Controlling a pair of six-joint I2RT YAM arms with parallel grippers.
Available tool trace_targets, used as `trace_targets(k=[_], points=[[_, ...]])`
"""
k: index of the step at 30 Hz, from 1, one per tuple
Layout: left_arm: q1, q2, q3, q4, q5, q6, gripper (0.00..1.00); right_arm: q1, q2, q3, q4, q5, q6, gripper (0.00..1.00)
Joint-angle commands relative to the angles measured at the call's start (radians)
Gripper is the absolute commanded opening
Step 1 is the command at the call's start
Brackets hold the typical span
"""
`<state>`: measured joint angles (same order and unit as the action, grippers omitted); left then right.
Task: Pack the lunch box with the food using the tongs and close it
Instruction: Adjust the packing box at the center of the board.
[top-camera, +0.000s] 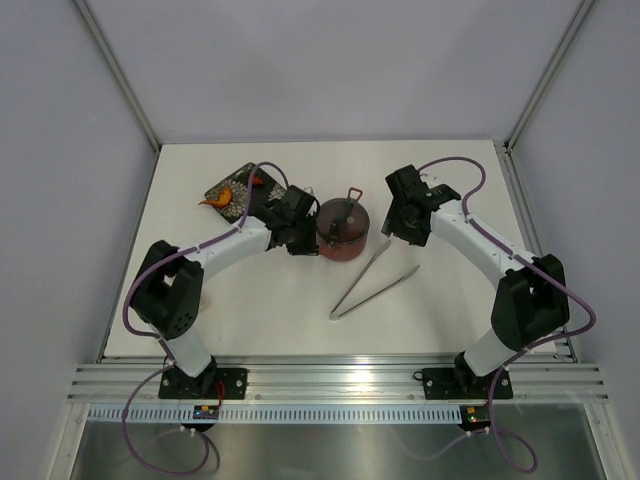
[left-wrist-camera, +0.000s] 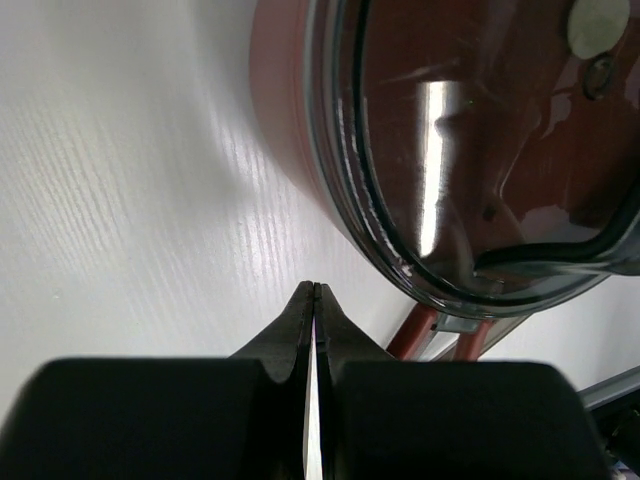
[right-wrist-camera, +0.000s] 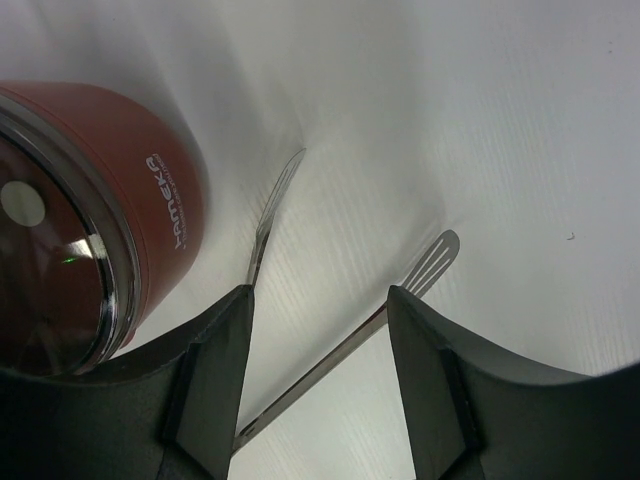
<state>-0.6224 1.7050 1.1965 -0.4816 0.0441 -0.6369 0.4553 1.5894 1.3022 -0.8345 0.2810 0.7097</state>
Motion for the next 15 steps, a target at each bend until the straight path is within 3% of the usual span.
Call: trace_targets(k=[1, 15], points=[[-0.016, -0.001, 0.043, 0.008, -0.024, 0.002, 0.0, -0.006, 0.015, 0.003, 0.034, -0.022, -0.016, 0.63], [-0.071, 0.045, 0.087, 0.014, 0.005, 0.002, 0.0, -0.004, 0.04, 0.009, 0.044, -0.042, -0.027, 0.64]])
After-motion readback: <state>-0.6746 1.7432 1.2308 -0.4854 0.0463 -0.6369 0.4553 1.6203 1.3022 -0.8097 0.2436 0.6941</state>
